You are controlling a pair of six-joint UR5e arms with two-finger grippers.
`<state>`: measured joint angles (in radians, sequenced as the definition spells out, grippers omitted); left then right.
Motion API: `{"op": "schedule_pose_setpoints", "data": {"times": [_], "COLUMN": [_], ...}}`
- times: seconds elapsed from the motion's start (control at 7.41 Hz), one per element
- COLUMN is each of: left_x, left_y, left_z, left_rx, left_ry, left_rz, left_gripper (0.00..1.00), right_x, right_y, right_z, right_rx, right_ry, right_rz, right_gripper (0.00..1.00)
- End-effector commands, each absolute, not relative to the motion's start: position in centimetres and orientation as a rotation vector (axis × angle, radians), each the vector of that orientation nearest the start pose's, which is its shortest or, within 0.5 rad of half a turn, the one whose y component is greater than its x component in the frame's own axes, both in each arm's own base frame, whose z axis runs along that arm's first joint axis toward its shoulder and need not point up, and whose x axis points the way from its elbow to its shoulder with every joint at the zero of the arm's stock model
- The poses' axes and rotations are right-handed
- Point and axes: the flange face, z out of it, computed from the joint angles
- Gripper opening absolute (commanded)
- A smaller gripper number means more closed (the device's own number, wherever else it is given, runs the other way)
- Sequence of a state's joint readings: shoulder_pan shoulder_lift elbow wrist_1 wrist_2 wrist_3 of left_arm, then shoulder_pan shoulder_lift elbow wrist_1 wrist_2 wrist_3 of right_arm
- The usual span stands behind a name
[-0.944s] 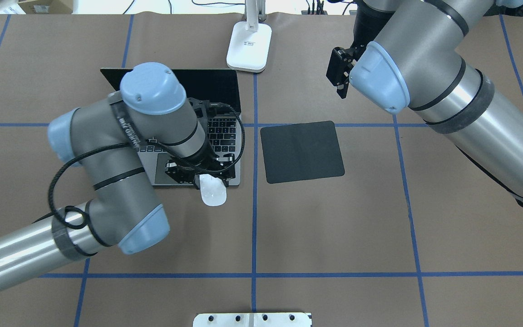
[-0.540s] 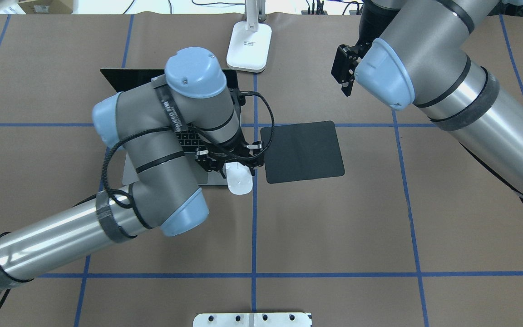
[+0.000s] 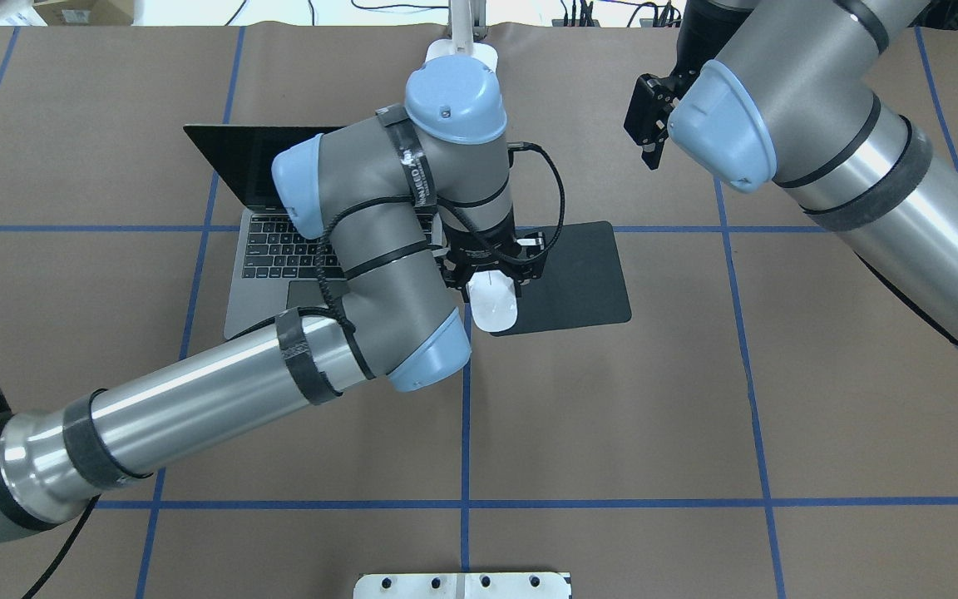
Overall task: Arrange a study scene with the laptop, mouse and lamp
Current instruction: 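Lower the white mouse onto the black pad with the left gripper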
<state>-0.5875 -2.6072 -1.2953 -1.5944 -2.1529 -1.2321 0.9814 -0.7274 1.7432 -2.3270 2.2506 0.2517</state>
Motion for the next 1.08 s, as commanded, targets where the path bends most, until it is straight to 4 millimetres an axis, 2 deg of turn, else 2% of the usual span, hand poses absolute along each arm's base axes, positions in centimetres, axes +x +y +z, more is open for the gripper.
{"op": "schedule_pose_setpoints", "data": {"times": [0.0, 0.13, 0.54, 0.94], "left_x": [63.4, 63.8, 65.3, 65.4], "left_y": [-51.7, -52.1, -53.7, -53.8], "left_z": [9.1, 8.3, 9.0, 9.0], "left_rx": [-0.139, -0.136, -0.077, -0.069], "left_ry": [0.959, 0.958, 0.963, 0.961], "left_rz": [-0.012, -0.015, -0.040, -0.046], "left_gripper": [0.68, 0.68, 0.68, 0.70], "right_x": [-29.2, -29.0, -28.8, -28.8], "right_y": [-57.4, -57.5, -57.6, -57.6], "right_z": [16.3, 16.4, 16.4, 16.4], "right_rx": [-0.049, -0.049, -0.047, -0.047], "right_ry": [-0.724, -0.723, -0.723, -0.723], "right_rz": [-0.401, -0.398, -0.396, -0.396], "right_gripper": [1.00, 1.00, 1.00, 1.00]}}
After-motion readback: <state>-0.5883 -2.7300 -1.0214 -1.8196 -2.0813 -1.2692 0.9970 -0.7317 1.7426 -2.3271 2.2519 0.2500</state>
